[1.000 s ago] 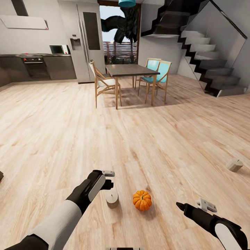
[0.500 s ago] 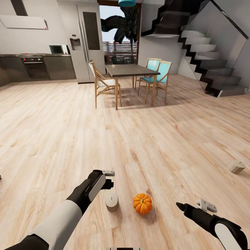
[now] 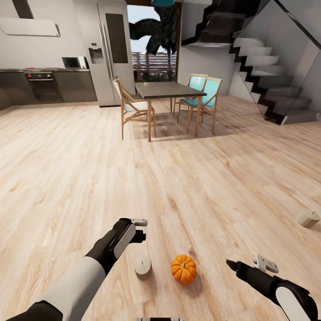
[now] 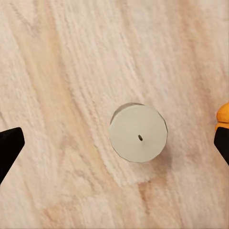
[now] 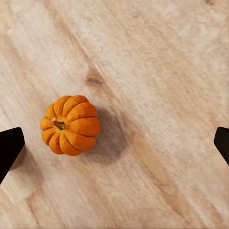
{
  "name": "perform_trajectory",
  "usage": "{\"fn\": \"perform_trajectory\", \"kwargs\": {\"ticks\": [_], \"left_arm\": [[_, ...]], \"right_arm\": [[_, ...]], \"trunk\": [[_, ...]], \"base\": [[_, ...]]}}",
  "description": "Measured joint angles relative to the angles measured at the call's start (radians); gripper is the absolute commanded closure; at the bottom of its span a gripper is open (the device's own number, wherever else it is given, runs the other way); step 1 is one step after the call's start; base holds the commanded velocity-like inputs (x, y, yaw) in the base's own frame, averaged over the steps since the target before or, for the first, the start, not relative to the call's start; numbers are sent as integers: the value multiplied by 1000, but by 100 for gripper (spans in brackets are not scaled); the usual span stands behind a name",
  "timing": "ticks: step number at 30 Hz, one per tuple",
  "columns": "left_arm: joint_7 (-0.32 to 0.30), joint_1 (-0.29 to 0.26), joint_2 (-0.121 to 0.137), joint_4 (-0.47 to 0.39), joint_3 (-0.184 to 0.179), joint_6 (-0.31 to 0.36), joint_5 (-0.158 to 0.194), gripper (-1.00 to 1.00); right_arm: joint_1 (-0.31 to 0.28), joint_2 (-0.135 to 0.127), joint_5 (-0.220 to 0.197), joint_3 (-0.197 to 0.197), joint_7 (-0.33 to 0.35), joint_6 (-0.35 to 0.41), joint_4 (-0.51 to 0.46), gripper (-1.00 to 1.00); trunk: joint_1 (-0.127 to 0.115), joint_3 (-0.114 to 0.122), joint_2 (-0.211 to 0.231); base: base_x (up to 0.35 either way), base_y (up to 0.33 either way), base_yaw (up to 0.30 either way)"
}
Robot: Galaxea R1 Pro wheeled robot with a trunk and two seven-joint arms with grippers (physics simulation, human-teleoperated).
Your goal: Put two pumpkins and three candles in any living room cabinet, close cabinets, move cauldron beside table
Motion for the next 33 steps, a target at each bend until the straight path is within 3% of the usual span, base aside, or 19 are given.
{"fn": "perform_trajectory", "kwargs": {"ticks": [18,24,33], "left_arm": [[-1,-1,-1,-1,0,-2,2,-100],[-2,-1,-1,-2,0,-1,1,-100],[-1,-1,-2,-1,0,-2,0,-100]], "right_arm": [[0,0,-2,0,1,-1,2,-100],[0,0,-3,0,2,-2,2,-100],[0,0,-3,0,2,-2,2,-100]], "trunk": [[8,-70,-4],[8,-70,-4],[12,-104,-6]], "base": [[1,0,0],[0,0,0],[0,0,0]]}}
